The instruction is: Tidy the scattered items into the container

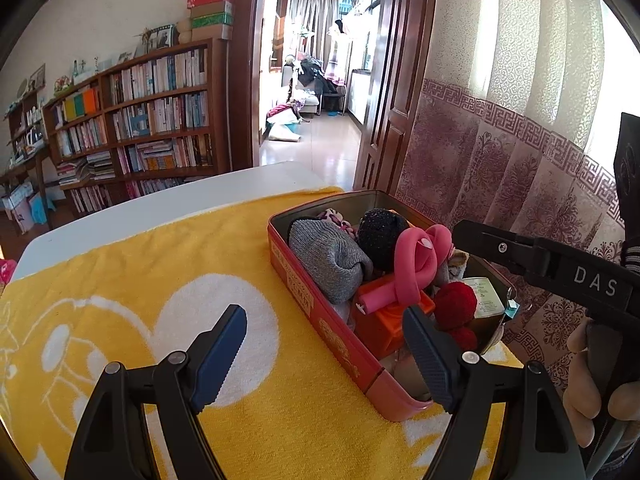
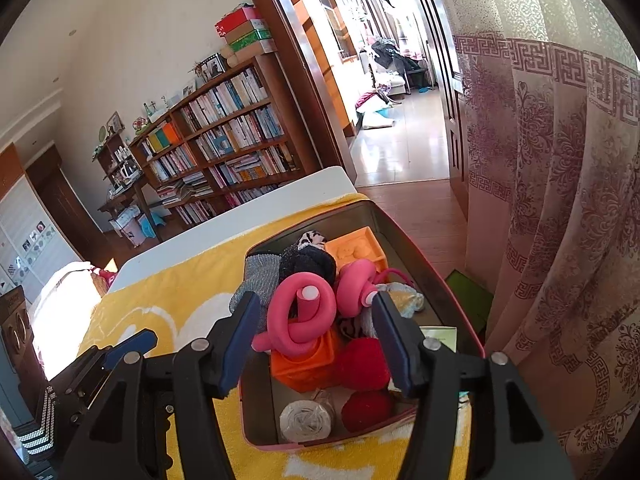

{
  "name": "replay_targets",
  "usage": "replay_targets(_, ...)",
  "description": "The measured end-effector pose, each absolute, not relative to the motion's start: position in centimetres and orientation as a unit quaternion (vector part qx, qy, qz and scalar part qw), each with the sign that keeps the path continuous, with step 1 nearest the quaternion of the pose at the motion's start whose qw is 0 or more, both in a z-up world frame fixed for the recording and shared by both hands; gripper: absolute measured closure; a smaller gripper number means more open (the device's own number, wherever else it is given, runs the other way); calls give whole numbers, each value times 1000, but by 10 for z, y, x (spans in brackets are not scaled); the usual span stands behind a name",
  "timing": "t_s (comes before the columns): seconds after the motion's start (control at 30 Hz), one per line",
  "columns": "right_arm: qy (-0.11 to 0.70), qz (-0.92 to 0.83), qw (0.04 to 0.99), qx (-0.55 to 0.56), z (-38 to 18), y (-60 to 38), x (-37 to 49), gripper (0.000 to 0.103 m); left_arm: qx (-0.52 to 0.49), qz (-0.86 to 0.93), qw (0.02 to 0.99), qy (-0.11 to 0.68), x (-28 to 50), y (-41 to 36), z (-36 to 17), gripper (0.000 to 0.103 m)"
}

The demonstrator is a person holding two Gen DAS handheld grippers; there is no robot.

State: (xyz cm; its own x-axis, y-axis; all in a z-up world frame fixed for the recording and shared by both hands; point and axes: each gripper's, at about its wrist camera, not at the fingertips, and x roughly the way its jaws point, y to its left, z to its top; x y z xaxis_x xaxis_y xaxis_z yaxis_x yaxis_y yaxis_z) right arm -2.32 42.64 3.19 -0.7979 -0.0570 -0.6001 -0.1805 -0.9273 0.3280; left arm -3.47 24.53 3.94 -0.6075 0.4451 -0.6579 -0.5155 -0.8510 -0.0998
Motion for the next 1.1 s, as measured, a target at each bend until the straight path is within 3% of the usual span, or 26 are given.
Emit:
replay_targets(0.1, 193, 932, 53, -303, 35, 431, -18, 32, -352, 896, 266, 51, -34, 244, 39, 21)
replay_targets(0.87, 154, 916, 115, -353, 8, 444, -35, 32, -378, 888, 260, 38, -35, 240, 35, 21)
replay_targets(0.97, 136, 918, 105, -357, 10, 443, -21, 26, -374, 895, 238, 43, -34, 240, 35, 6)
replay_targets(1.1, 119, 924, 79, -356, 16, 440, 5, 23, -352, 912, 202, 54, -26, 240, 43, 3)
